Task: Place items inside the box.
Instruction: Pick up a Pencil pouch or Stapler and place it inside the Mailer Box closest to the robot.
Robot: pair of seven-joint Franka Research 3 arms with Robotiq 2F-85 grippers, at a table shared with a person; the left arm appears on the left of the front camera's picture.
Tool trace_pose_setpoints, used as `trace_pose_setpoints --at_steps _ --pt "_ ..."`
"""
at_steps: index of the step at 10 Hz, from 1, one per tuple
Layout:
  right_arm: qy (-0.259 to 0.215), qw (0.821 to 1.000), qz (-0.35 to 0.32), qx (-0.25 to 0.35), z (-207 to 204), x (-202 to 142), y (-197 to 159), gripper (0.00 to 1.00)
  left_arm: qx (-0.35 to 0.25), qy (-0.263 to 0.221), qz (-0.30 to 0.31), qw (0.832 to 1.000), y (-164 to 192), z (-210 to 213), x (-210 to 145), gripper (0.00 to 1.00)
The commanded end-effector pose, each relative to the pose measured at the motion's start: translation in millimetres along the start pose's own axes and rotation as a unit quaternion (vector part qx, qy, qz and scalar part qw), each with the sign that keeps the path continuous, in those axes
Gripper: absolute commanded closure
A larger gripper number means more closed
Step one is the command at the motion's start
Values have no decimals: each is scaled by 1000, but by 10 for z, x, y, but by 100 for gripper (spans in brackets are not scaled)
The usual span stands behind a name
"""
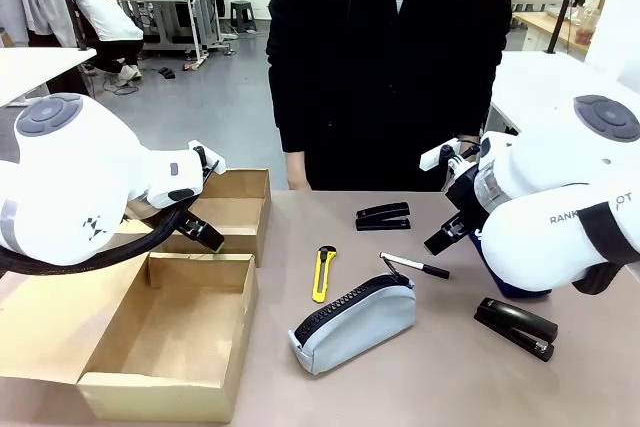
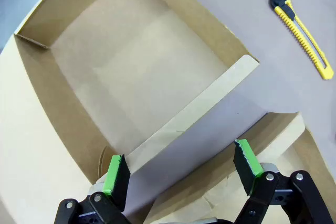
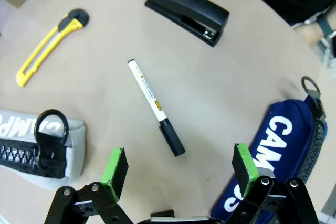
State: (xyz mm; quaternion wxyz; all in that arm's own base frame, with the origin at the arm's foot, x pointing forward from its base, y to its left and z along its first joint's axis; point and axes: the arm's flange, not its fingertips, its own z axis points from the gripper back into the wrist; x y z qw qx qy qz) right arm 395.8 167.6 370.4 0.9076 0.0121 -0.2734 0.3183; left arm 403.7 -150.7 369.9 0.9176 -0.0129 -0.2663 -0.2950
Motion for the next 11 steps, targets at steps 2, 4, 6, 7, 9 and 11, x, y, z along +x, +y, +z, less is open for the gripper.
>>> trace_pose_setpoints --at_steps 2,4,6,7,9,11 --pt "-10 999 3 34 147 11 -27 0 0 0 0 1000 0 0 0 0" --pt "-22 989 -116 92 949 -48 -292 0 -108 -29 8 994 136 797 -17 0" --pt "-40 960 -227 156 1694 -405 -523 0 -217 5 102 971 383 1467 -157 0" --pt "-63 934 -280 213 1959 -768 -709 0 -308 -24 122 943 679 1722 -391 0" --pt "-151 855 -415 274 2098 -1760 -1472 0 -402 -94 248 876 1502 1817 -1059 0" --pt "-206 781 -508 300 1988 -2595 -1973 0 -431 -211 413 774 2028 1703 -1848 0"
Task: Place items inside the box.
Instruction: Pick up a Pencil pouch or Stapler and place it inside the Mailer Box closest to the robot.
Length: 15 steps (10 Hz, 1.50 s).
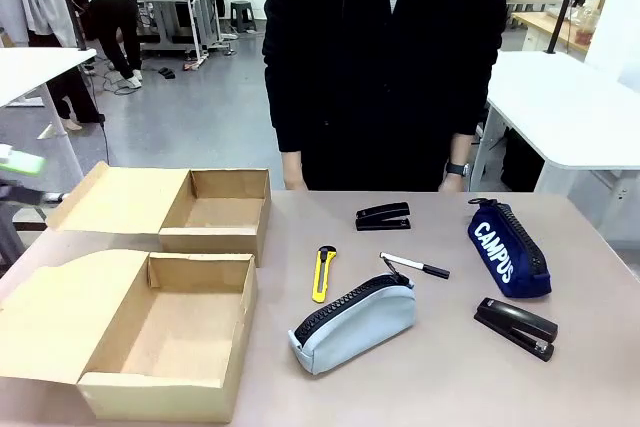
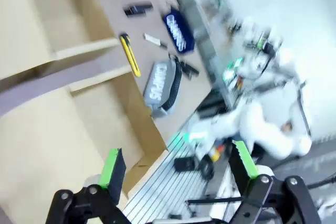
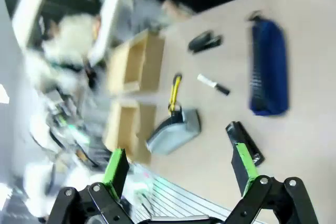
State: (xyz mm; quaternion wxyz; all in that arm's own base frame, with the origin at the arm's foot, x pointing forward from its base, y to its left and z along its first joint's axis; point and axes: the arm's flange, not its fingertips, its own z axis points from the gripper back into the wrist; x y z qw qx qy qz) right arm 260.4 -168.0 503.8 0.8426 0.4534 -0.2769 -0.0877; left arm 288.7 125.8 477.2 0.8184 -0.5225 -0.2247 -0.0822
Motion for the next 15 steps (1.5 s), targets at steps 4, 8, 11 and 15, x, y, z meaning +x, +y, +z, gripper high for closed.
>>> trace_pose_setpoints --at_steps 4,8,11,15 --pt "-154 978 -139 -15 -21 -459 -1261 0 -48 -320 210 923 700 -194 -524 0" --pt "-102 985 -134 33 511 -287 -1269 0 -53 -200 182 961 936 630 -311 0" --pt "-71 993 -95 1 334 -324 -1193 0 -53 -200 182 961 936 630 -311 0" --pt "45 992 117 -23 -454 -427 -350 0 -53 -200 182 961 936 630 -311 0"
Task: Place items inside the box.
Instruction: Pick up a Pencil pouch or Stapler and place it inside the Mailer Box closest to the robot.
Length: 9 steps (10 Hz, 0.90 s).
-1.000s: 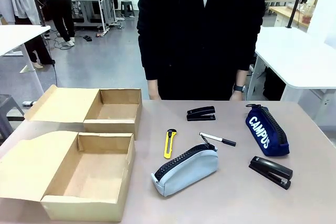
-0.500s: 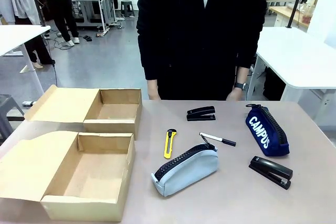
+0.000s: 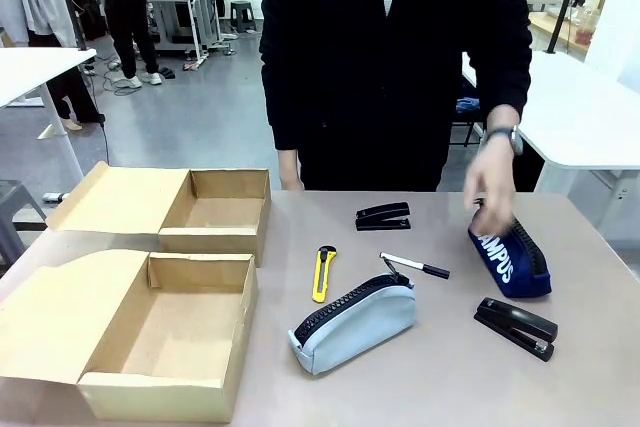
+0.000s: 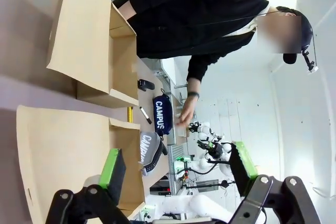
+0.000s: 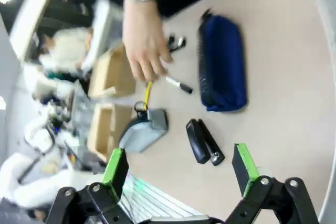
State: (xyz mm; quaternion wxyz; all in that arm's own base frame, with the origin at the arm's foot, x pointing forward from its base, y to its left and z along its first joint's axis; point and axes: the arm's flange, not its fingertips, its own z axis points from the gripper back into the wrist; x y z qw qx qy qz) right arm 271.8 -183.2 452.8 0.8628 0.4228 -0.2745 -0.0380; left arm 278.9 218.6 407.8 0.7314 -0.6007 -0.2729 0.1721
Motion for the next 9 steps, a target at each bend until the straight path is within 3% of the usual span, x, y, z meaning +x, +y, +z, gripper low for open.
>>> trace_pose_setpoints --at_steps 1,2,4,5,6,8,9 --pt "-5 999 29 14 -195 -276 113 0 -7 1 -11 1000 -7 19 3 0" --pt "-26 999 2 21 39 -299 -74 0 -7 1 -11 1000 -7 19 3 0" --pt "-118 992 -46 13 733 -652 -530 0 -7 1 -11 1000 -7 19 3 0" --pt "-171 979 -113 -8 895 -802 -730 0 -7 1 -11 1000 -7 19 3 0" --pt "-71 997 -33 5 529 -238 -291 0 -7 1 -11 1000 -7 19 3 0" --pt "-71 997 -33 5 529 -238 -291 0 -7 1 -11 1000 -7 19 3 0" --pt "-109 992 -65 -1 816 -470 -519 0 -7 1 -11 1000 -7 19 3 0"
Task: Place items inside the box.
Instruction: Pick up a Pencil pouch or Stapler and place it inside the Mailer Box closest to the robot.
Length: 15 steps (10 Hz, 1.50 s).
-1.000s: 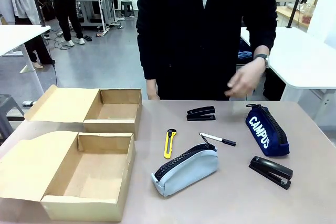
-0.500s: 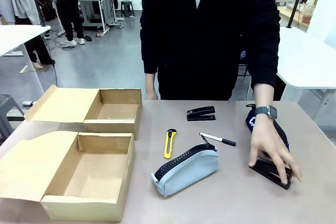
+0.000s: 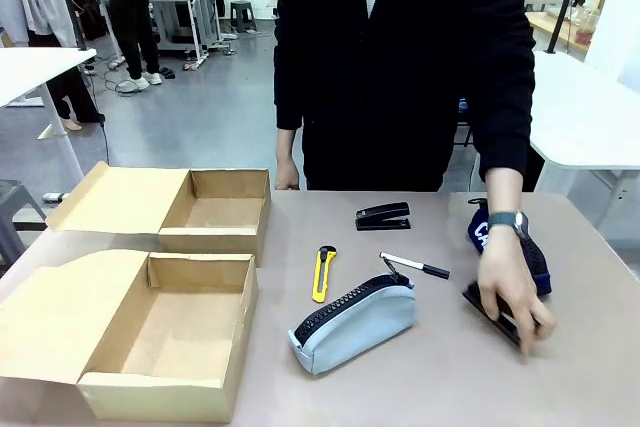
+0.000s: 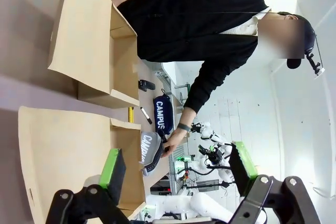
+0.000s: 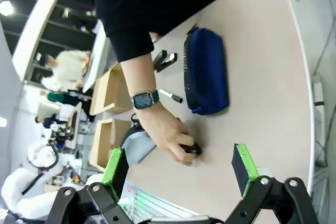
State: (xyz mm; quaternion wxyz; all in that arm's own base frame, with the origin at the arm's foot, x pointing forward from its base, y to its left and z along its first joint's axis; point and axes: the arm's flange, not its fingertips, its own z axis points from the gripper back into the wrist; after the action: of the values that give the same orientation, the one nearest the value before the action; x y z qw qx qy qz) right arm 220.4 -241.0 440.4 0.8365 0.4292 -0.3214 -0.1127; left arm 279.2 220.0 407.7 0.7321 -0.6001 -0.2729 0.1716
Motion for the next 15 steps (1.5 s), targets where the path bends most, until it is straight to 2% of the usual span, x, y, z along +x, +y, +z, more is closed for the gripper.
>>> trace_pose_setpoints --at_steps 1,3,5,6,7,8,9,10,11,12,13,15 --pt "-19 1000 -12 -17 143 -39 -78 0 -8 0 -10 1000 -11 10 -7 0" --pt "11 998 35 -43 -185 109 274 0 -8 0 -10 1000 -11 10 -7 0" --pt "65 986 116 -99 -829 158 789 0 -8 0 -10 1000 -11 10 -7 0" --pt "116 970 167 -130 -1298 133 1038 0 -8 0 -10 1000 -11 10 -7 0" --pt "180 955 198 -128 -1693 92 1191 0 -8 0 -10 1000 -11 10 -7 0" --pt "216 936 217 -172 -1961 38 1267 0 -8 0 -10 1000 -11 10 -7 0" --pt "188 932 235 -202 -1882 70 1308 0 -8 0 -10 1000 -11 10 -7 0" --pt "179 955 198 -129 -1746 173 1348 0 -8 0 -10 1000 -11 10 -7 0" --pt "204 940 222 -159 -2041 92 1444 0 -8 0 -10 1000 -11 10 -7 0" --pt "227 908 238 -260 -2048 -52 1629 0 -8 0 -10 1000 -11 10 -7 0" --pt "263 879 287 -277 -2312 -44 1706 0 -8 0 -10 1000 -11 10 -7 0" --pt "290 862 254 -328 -2820 229 1587 0 -8 0 -10 1000 -11 10 -7 0"
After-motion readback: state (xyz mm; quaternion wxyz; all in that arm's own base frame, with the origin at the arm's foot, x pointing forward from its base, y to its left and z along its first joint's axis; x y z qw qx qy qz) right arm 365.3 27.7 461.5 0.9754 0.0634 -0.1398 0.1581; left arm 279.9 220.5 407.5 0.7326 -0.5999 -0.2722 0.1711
